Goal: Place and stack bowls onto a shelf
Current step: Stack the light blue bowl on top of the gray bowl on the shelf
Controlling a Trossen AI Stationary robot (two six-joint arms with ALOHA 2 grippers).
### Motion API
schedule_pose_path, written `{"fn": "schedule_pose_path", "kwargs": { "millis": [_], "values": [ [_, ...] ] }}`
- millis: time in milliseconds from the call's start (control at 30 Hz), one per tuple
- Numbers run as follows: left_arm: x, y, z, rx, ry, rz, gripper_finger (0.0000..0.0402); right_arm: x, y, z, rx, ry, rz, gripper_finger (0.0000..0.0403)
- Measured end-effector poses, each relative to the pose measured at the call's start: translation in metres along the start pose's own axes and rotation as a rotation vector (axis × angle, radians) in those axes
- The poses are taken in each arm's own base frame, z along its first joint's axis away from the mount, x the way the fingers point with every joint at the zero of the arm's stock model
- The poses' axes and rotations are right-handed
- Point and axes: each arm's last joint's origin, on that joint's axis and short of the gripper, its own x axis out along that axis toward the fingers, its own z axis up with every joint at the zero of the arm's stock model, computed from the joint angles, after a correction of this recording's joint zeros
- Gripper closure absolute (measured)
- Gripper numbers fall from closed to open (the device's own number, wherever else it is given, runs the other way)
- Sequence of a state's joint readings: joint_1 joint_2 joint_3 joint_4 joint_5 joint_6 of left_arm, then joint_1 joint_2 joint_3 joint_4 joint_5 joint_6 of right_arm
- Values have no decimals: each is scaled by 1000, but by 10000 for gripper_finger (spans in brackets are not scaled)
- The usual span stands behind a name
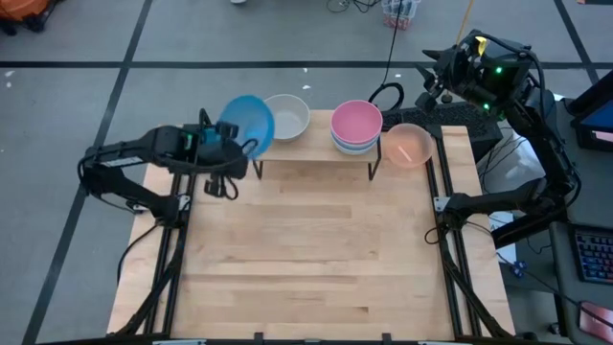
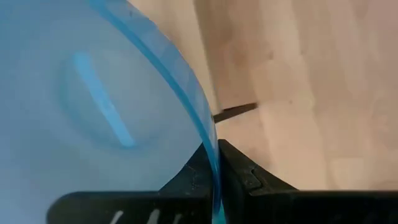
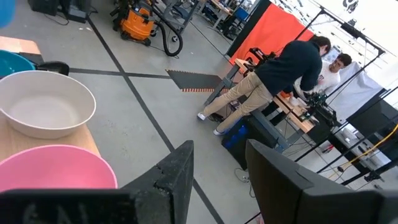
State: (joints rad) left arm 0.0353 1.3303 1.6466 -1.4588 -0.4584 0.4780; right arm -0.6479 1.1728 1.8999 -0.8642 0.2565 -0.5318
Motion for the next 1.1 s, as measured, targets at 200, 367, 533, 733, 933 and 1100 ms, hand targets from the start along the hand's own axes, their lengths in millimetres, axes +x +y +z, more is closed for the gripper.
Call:
{"fn": "schedule_pose_path", "kwargs": {
  "millis": [200, 367, 533, 733, 933, 1100],
  "values": [
    [19, 27, -7, 17, 29, 26, 395, 0, 0, 0, 0, 0, 0, 261],
    [44, 52, -6, -18, 20, 18, 394, 0, 0, 0, -2, 0, -1, 261],
    [76, 74, -4, -12, 10, -3, 394, 0, 0, 0, -2, 0, 0, 261],
    [119, 88, 3, 34, -1, -74, 394, 0, 0, 0, -2, 0, -1, 261],
    [154, 88, 9, 83, 55, -141, 394, 0, 0, 0, -3, 0, -1, 261],
    [159, 89, 9, 46, 64, -145, 394, 0, 0, 0, -3, 1, -1, 261]
  ]
}}
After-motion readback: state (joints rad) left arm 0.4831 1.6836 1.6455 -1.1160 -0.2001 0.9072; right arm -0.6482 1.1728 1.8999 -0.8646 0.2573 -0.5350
